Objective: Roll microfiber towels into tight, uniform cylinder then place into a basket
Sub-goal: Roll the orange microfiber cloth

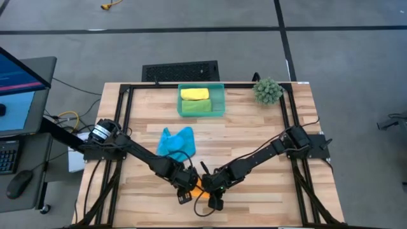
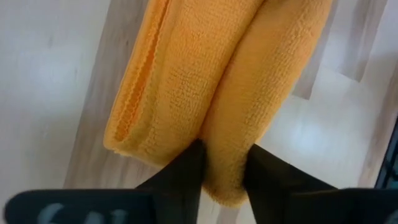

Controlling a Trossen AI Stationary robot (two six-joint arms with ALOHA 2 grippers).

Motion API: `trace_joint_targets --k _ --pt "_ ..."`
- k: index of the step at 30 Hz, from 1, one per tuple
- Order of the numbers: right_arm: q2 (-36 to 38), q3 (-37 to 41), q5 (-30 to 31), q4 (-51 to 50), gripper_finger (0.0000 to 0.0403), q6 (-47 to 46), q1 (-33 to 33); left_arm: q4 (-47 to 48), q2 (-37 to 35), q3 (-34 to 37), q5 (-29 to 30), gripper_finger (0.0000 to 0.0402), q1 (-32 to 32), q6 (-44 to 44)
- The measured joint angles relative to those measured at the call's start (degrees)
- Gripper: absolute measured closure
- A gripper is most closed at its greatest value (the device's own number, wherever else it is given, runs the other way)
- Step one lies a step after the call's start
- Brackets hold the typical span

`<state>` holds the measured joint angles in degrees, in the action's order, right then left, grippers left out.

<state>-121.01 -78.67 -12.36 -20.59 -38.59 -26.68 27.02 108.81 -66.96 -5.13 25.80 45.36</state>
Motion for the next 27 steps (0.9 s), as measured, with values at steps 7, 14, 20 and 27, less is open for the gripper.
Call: trace_joint_targets --k 7,14,20,27 --pt "0.00 0.10 -0.30 -0.48 0.0384 -0.10 0.04 2.73 0.00 0.04 -2.40 0.0252 -0.19 -3.27" --pt "0.00 0.20 -0.99 -1.11 0.0382 -0.31 0.03 7.87 -0.48 0.04 3.35 0.0244 0.25 -8.63" --pt "0.00 0.26 -1.27 -0.67 0.0384 -0.44 0.07 9.15 -4.33 0.10 13.23 0.0244 5.67 -11.20" --pt "0.00 0.31 -1.27 -0.33 0.0381 -0.46 0.09 -1.20 -5.45 0.01 28.04 0.0244 17.07 -24.90"
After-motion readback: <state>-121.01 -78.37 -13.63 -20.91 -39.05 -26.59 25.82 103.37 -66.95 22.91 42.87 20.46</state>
